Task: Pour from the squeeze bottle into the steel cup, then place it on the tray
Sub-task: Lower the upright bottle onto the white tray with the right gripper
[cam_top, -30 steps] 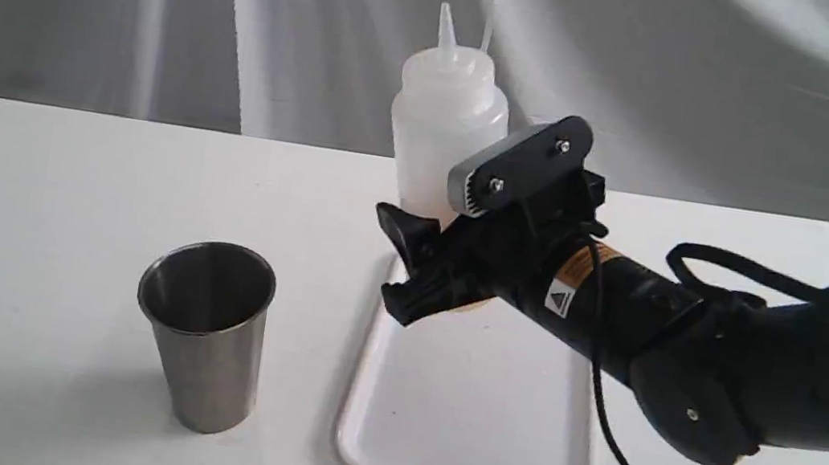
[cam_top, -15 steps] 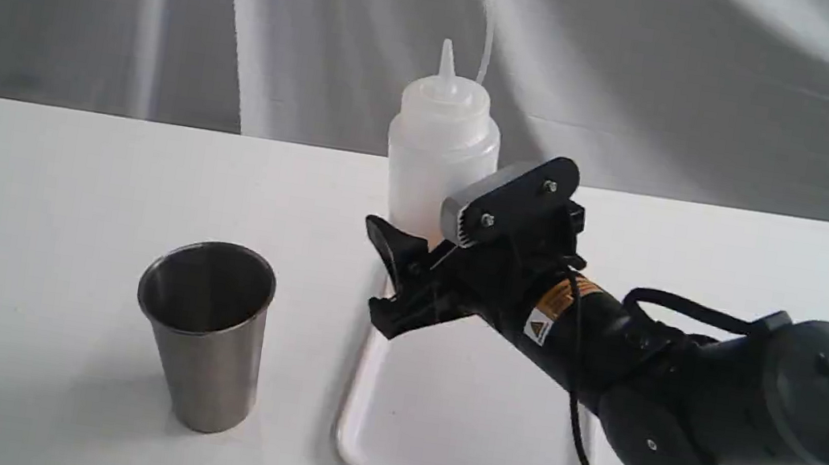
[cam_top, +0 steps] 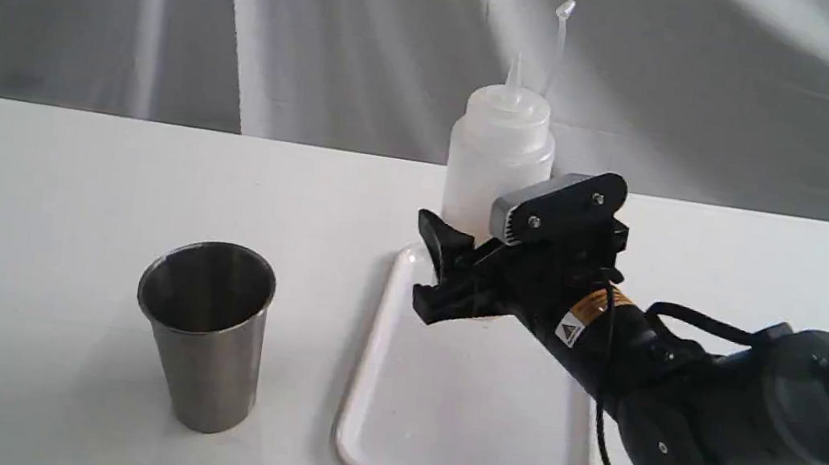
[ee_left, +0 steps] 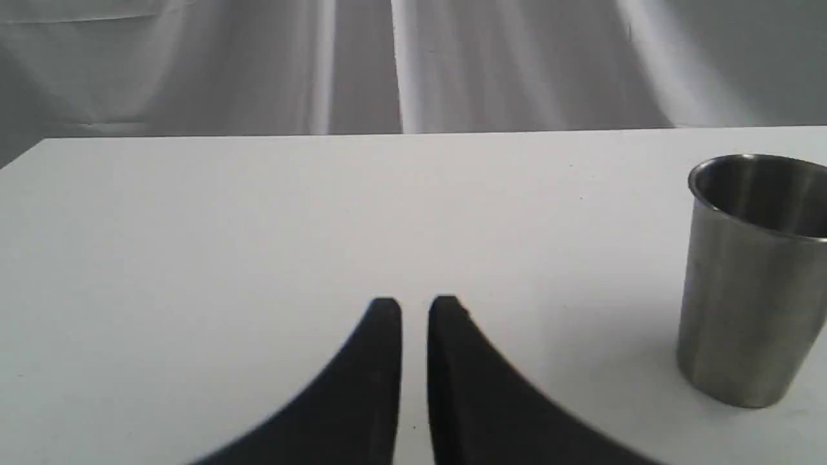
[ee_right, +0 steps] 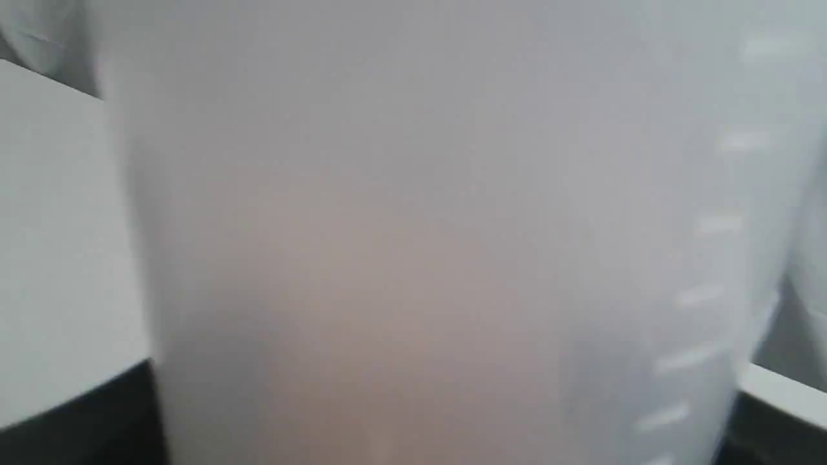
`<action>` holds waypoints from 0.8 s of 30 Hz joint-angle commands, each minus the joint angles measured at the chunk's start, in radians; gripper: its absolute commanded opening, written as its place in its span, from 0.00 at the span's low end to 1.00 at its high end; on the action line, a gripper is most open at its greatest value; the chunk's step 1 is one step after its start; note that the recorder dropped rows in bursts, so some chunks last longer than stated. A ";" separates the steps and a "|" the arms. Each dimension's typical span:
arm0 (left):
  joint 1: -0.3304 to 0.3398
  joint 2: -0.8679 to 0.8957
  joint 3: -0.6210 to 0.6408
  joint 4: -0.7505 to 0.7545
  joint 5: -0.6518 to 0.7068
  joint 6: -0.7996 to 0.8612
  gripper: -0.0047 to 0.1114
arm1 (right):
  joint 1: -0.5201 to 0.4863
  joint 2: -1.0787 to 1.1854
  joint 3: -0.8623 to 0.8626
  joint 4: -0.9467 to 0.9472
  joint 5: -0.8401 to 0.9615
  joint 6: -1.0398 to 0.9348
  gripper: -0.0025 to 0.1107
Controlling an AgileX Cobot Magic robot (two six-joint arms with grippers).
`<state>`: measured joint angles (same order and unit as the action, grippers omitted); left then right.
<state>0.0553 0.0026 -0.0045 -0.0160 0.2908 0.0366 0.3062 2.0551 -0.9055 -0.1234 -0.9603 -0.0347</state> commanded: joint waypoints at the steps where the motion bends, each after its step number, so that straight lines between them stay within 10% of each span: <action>1: -0.008 -0.003 0.004 -0.001 -0.007 -0.002 0.11 | -0.007 0.012 0.002 0.004 -0.068 -0.009 0.12; 24: -0.008 -0.003 0.004 -0.001 -0.007 -0.001 0.11 | -0.007 0.150 0.002 -0.011 -0.120 -0.009 0.12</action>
<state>0.0553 0.0026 -0.0045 -0.0160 0.2908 0.0366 0.3023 2.2088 -0.9037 -0.1276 -1.0267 -0.0347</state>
